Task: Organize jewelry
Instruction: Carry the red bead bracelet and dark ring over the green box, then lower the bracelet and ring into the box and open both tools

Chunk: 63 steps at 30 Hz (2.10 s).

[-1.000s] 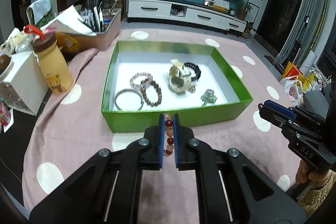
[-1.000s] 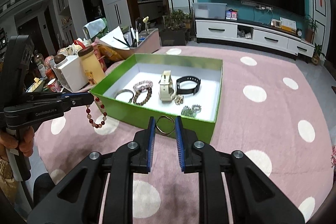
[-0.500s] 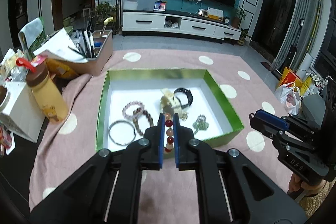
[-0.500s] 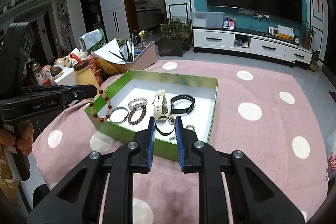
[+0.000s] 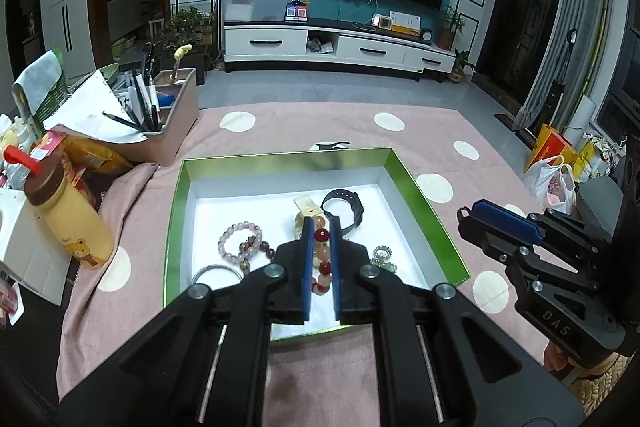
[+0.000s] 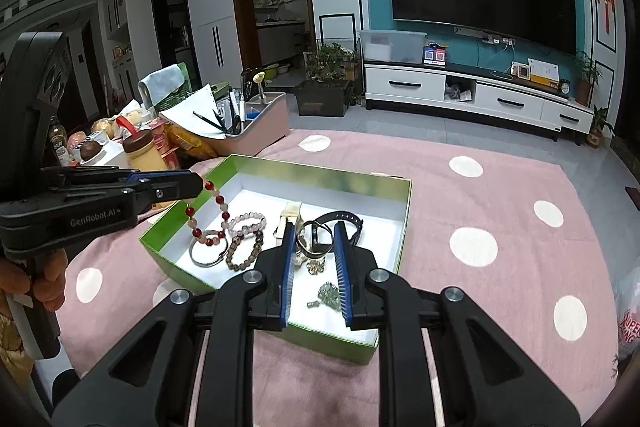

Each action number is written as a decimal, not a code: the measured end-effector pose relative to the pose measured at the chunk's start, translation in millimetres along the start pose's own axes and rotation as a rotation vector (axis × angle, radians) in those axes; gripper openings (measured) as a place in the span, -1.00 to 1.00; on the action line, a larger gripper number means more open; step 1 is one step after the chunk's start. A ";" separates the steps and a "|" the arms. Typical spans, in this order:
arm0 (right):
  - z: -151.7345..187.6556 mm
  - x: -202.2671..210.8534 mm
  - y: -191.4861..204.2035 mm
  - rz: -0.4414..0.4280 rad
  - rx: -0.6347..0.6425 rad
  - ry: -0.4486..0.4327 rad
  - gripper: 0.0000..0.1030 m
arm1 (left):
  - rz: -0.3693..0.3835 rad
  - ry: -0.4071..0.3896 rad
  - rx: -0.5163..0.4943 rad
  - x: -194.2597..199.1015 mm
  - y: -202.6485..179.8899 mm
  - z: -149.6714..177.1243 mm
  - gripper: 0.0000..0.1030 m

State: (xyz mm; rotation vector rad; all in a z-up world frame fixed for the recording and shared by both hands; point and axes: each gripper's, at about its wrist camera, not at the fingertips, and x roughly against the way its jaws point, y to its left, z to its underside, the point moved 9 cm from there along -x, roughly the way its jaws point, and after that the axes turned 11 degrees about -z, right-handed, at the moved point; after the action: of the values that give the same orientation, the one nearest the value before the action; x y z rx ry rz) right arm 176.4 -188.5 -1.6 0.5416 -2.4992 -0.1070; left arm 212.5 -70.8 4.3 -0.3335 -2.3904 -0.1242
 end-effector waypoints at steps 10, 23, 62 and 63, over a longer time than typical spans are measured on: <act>-0.4 -19.2 -7.2 0.008 -0.002 0.028 -0.63 | 0.006 0.036 0.003 -27.2 1.0 -1.4 -0.86; -6.7 -31.9 -16.2 0.012 -0.010 0.029 -0.63 | 0.001 0.011 -0.007 -36.3 0.0 -24.9 -0.86; 16.9 -69.4 -40.5 -0.001 -0.090 0.134 -0.63 | 0.027 0.174 0.002 -87.8 1.3 20.1 -0.86; 17.4 -70.3 -40.9 -0.001 -0.092 0.137 -0.63 | 0.025 0.176 0.001 -88.4 1.5 20.8 -0.86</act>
State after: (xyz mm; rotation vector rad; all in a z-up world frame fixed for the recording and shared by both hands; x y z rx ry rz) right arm 234.2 -198.4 -60.5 0.4951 -2.3487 -0.1778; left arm 262.8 -83.7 -70.3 -0.3377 -2.2118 -0.1346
